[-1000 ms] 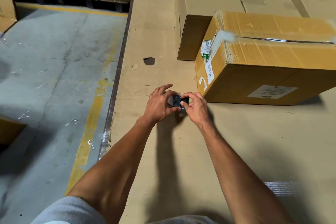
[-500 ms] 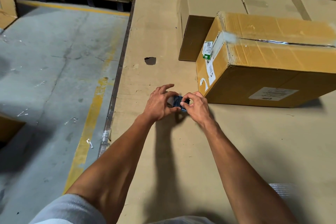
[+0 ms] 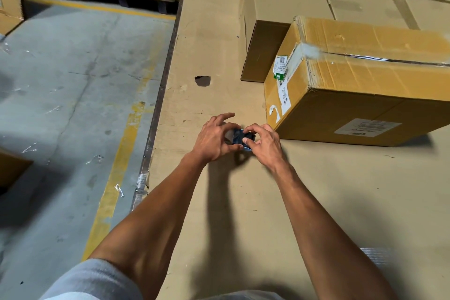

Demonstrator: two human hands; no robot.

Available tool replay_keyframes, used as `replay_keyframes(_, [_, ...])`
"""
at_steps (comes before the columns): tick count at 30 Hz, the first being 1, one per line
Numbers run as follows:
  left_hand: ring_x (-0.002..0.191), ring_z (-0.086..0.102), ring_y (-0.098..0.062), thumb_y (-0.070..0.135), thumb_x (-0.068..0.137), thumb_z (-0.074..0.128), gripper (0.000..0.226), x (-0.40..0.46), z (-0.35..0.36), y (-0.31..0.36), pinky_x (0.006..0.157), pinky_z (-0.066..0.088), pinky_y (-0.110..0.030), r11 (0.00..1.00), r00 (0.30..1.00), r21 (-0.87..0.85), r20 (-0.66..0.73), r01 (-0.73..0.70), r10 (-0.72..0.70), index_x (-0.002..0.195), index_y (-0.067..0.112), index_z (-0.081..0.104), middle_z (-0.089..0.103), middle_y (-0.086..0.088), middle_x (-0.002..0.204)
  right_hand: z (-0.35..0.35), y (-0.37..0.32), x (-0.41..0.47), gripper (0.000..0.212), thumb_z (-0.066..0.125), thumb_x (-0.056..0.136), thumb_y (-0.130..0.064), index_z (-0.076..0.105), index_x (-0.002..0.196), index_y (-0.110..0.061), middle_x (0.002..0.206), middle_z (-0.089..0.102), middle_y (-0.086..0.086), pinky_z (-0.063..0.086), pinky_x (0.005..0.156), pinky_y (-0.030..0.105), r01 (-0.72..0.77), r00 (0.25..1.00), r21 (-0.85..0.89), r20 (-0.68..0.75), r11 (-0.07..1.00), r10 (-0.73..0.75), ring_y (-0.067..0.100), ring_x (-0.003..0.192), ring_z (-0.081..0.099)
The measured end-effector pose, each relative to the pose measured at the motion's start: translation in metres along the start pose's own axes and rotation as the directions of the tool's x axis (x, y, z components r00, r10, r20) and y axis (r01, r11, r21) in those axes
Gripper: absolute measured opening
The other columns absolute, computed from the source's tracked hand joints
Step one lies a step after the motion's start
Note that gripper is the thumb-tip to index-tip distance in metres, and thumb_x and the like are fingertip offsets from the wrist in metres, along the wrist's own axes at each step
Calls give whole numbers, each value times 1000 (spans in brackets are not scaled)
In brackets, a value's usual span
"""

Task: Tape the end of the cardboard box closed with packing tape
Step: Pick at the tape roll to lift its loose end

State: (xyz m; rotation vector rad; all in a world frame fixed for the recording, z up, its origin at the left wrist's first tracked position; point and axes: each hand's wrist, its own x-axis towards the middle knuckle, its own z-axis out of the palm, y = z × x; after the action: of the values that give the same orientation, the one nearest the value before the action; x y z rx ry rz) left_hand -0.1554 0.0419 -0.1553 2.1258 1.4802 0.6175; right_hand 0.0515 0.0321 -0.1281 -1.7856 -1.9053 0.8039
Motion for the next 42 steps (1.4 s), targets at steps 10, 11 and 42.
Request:
replay_keyframes(10, [144, 48, -29, 68, 80, 82, 68, 1, -4, 0, 113, 47, -54, 1000, 999, 7, 35, -5, 5, 135, 30, 73, 46, 1, 165, -8, -4, 0, 18, 67, 101, -19, 67, 116, -31, 109, 60, 5, 58, 85, 39, 60, 998, -79, 21, 995, -59, 29, 101, 64])
replay_keyframes(11, [145, 47, -29, 69, 80, 82, 68, 1, -4, 0, 113, 47, -54, 1000, 999, 8, 41, -7, 6, 135, 30, 73, 45, 1, 165, -9, -5, 1, 18, 67, 102, -20, 67, 117, -30, 108, 59, 6, 59, 82, 39, 79, 997, -96, 33, 992, -76, 28, 97, 65])
replay_keyframes(42, [141, 49, -25, 72, 78, 82, 70, 4, -2, -6, 110, 46, -49, 988, 996, 137, 67, -68, 59, 134, 33, 73, 46, 7, 164, -7, -2, 5, 16, 66, 102, -16, 68, 117, -20, 98, 58, 4, 60, 64, 41, 304, 952, -332, 83, 893, -293, 29, 75, 65])
